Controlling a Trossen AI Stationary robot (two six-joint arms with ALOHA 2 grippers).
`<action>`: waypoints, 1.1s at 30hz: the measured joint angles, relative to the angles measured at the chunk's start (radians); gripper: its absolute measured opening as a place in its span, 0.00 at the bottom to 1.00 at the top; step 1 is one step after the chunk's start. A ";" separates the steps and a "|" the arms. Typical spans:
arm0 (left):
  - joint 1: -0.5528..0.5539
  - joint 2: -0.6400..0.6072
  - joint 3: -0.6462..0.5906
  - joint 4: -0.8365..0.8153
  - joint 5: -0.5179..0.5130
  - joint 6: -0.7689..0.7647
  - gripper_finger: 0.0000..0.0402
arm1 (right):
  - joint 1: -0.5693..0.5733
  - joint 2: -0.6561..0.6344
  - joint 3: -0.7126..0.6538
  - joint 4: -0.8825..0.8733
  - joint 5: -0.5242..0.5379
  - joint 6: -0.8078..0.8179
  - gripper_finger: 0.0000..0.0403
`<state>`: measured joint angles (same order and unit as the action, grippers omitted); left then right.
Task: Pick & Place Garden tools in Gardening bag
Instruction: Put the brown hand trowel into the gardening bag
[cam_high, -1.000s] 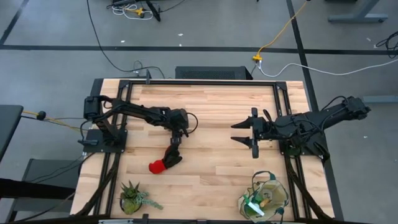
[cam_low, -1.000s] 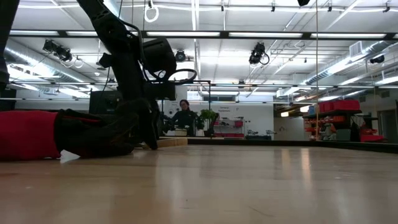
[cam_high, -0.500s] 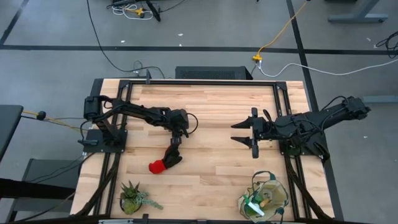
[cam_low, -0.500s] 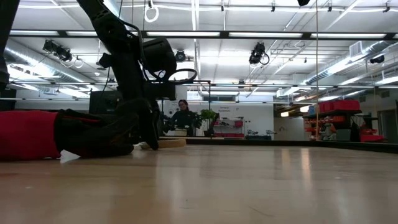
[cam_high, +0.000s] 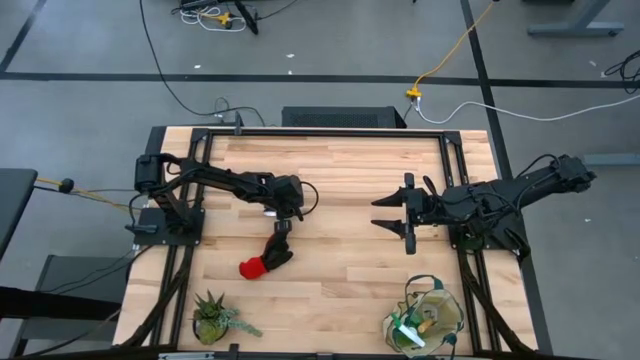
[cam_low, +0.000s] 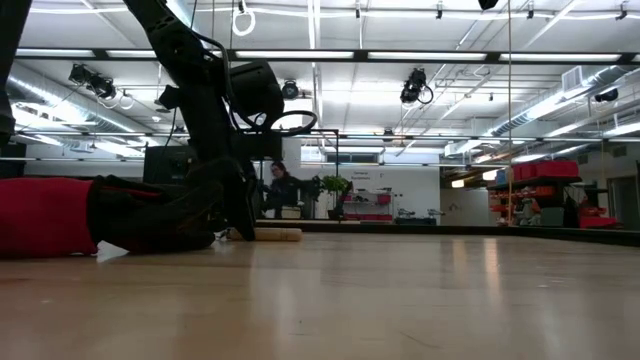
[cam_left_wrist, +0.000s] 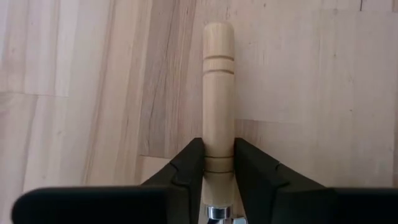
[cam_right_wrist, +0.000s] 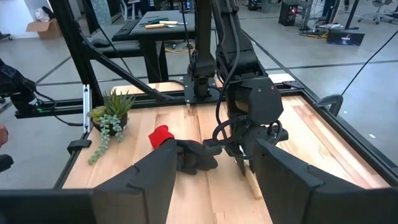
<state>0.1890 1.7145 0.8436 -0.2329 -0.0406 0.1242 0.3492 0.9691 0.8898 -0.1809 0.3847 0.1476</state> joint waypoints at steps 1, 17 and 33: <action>0.000 0.000 0.000 0.000 0.000 0.000 0.22 | 0.000 0.000 0.000 0.000 0.000 0.000 0.53; 0.000 -0.104 0.000 -0.029 -0.003 -0.014 0.19 | 0.000 0.000 0.000 0.015 0.000 0.000 0.53; -0.001 -0.361 0.001 0.005 0.173 -0.125 0.19 | 0.000 0.000 0.000 0.082 0.000 -0.029 0.53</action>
<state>0.1879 1.3537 0.8444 -0.2281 0.1327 -0.0011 0.3496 0.9691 0.8898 -0.0990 0.3848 0.1185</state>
